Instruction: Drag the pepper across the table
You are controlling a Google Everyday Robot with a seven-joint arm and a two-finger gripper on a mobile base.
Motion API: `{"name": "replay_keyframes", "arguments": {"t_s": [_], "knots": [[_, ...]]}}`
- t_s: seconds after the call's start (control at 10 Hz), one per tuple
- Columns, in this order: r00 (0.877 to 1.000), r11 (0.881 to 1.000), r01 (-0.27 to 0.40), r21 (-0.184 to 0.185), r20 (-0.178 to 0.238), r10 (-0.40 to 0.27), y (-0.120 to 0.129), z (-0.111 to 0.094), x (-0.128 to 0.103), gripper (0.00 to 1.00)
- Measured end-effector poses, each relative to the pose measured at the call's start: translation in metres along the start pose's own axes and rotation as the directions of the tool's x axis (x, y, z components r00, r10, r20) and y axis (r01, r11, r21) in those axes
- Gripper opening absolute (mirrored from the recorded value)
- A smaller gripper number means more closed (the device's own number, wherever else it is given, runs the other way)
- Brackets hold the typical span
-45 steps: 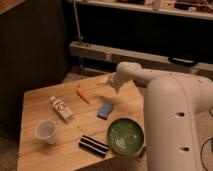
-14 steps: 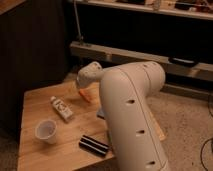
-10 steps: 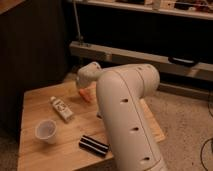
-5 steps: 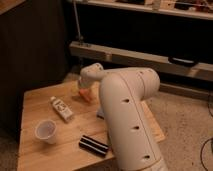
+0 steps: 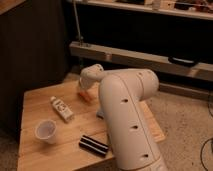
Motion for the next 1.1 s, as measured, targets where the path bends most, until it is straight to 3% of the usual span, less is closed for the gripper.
{"name": "replay_keyframes", "arguments": {"t_s": [0.4,0.6,1.1], "knots": [[1.0,0.999,-0.014,-0.033,0.013,0.014,-0.018,-0.022,0.022,0.21],[1.0,0.999,-0.009,-0.049,0.021,0.01,-0.023,-0.035,0.045,0.21],[0.999,0.996,0.035,-0.08,0.024,-0.033,-0.01,-0.046,0.091,0.21]]}}
